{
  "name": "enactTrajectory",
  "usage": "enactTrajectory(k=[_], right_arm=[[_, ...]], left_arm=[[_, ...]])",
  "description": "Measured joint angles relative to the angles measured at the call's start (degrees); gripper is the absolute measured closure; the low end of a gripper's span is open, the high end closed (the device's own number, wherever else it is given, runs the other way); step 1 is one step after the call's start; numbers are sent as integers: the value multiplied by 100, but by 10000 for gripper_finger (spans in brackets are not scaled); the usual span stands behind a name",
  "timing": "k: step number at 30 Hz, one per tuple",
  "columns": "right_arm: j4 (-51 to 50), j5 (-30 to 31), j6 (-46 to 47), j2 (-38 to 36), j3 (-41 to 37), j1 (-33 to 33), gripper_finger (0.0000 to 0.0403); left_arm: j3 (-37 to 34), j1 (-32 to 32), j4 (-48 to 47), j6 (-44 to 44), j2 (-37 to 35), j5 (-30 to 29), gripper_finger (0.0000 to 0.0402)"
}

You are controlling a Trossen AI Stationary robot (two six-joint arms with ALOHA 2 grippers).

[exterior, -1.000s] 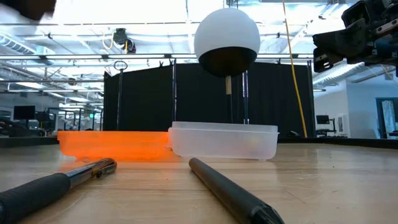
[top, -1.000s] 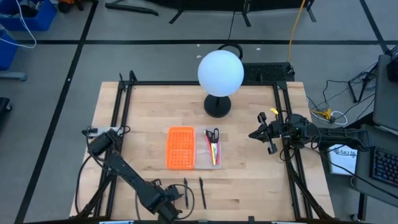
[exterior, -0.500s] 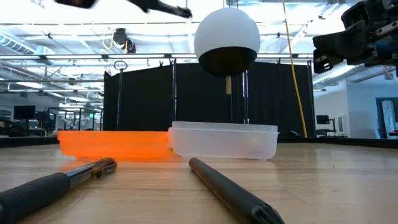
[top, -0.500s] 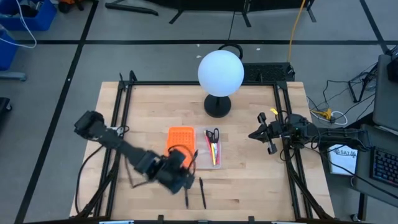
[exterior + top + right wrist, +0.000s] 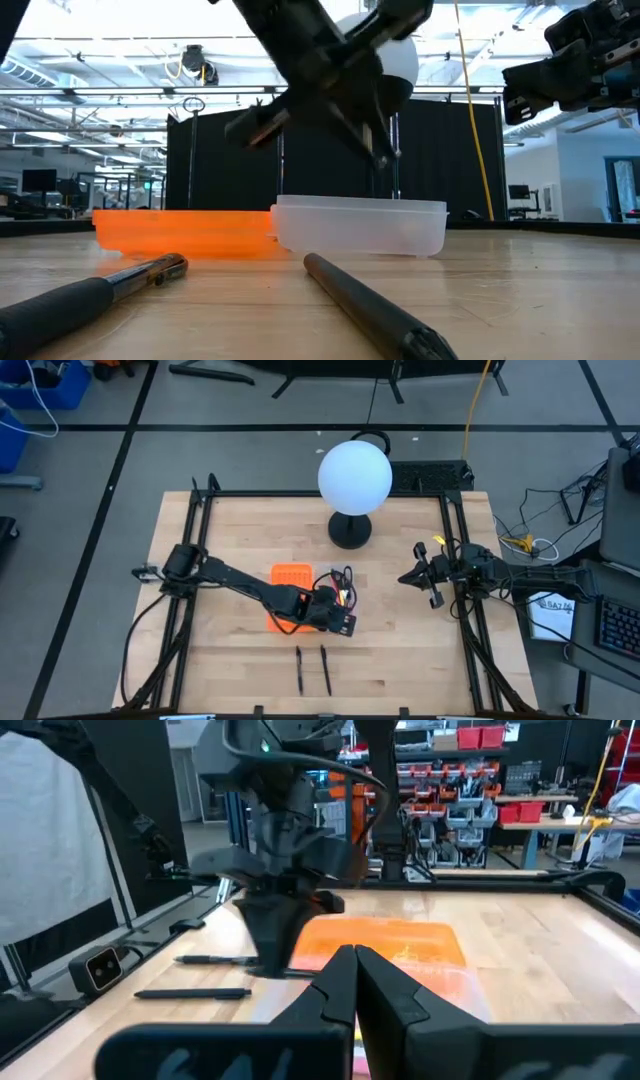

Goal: Pick & place school supplies into a supply box
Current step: Put the left black pen into the supply box

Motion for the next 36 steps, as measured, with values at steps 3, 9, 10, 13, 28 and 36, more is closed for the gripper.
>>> enactTrajectory(k=[3,9,10,13,28,36], right_arm=[[-128,-2,28,13,0,0,403],[-180,-3,28,14,0,0,403],[-160,-4,28,12,0,0,403],[-161,-4,28,12,0,-2,403],[-158,-7,113,10,0,0,403],[-160,-9,211,10,0,-1,403]], left_arm=[[0,100,-118,-143,84,-122,368],[9,275,-344,-449,89,-345,368],[9,300,-428,-474,89,-337,368],[8,347,-582,-592,91,-238,368],[8,475,-1366,-1138,217,-67,368],[9,591,-1496,-960,251,-1,363]])
